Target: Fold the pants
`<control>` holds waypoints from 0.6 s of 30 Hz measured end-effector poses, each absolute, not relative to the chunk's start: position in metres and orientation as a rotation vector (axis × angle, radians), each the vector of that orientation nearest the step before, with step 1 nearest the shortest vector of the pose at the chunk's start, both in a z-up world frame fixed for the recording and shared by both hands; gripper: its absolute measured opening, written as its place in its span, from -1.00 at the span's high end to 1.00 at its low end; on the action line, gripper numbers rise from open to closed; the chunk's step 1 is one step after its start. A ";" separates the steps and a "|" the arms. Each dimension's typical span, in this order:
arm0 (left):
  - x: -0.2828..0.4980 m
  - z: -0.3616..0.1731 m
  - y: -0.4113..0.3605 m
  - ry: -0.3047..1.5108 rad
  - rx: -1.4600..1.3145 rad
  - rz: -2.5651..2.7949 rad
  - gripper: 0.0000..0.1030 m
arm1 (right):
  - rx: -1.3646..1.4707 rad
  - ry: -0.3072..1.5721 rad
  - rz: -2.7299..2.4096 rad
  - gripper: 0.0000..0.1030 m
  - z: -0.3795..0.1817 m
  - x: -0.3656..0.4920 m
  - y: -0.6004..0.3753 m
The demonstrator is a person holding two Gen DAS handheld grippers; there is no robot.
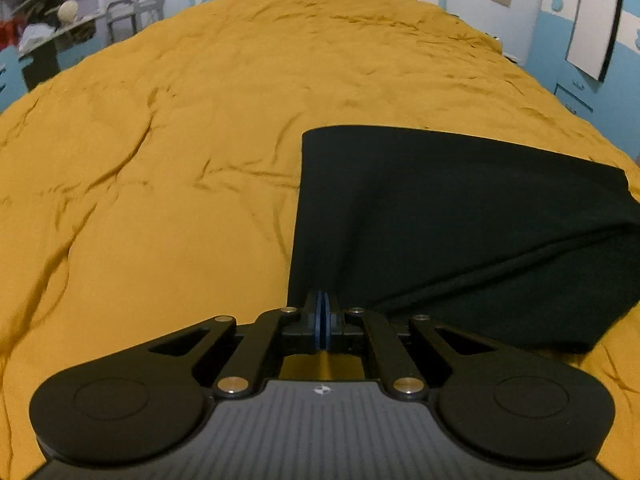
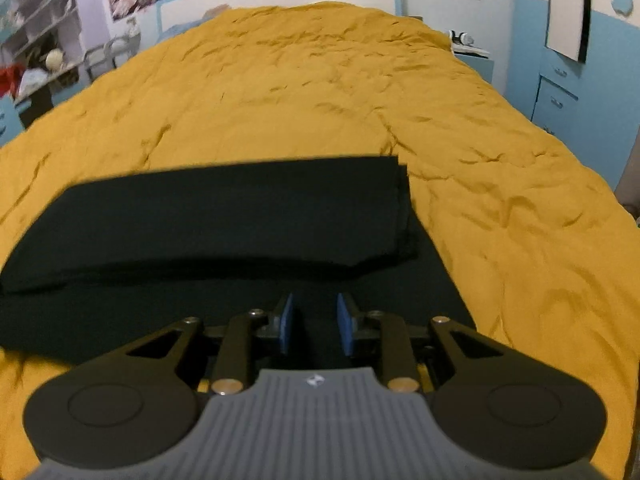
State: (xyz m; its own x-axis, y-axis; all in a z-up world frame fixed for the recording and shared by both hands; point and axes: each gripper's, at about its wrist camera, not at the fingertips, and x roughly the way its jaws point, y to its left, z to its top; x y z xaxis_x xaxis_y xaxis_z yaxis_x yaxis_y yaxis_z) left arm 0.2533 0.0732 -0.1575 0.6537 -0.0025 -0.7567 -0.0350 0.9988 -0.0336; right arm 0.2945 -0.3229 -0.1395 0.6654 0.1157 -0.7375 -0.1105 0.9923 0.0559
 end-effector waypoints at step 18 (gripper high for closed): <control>0.264 -0.101 0.111 0.825 -0.191 0.025 -0.22 | 0.129 0.864 0.303 0.36 -0.068 0.240 -0.274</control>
